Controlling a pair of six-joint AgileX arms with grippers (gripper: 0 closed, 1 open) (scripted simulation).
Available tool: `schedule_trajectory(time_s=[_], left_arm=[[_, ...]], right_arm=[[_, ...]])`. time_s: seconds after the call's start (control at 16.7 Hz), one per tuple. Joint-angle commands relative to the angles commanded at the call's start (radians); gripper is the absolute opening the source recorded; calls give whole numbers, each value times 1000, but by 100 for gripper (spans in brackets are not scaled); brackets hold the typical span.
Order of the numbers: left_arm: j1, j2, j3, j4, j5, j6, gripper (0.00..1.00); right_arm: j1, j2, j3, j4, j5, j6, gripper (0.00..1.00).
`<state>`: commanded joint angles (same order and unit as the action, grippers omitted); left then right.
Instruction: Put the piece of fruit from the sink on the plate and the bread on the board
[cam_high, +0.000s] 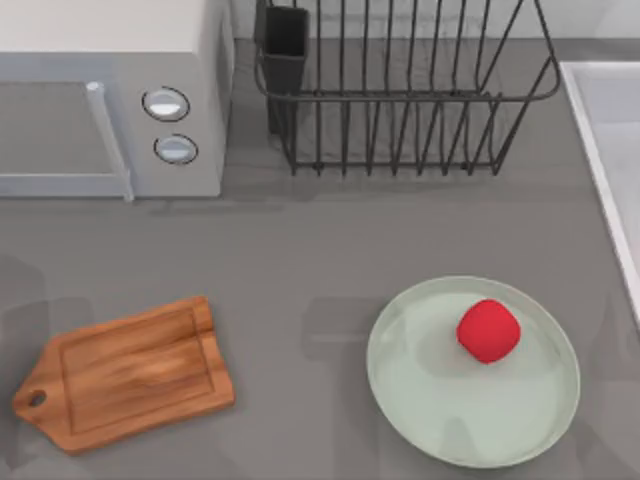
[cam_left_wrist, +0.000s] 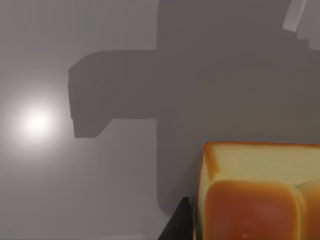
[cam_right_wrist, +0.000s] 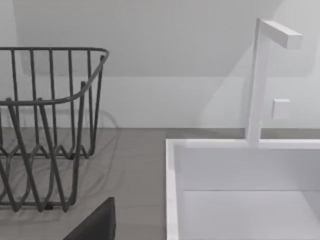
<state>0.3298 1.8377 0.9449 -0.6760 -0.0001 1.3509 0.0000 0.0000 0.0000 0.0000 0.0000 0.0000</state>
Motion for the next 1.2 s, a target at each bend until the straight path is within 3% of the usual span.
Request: schedule_trajectory(time_s=[0.3,0.72,1.2], left_arm=[[-2,-60,62,-120,6,-16,0],[-7,-175,243,-429,6,-21,0],[-21,-186,258,-452,3,-50,0]], right_arm=[[0,0,0,0,0,0,100],[0,0,0,0,0,0,100],[0,0,0,0,0,0,100]])
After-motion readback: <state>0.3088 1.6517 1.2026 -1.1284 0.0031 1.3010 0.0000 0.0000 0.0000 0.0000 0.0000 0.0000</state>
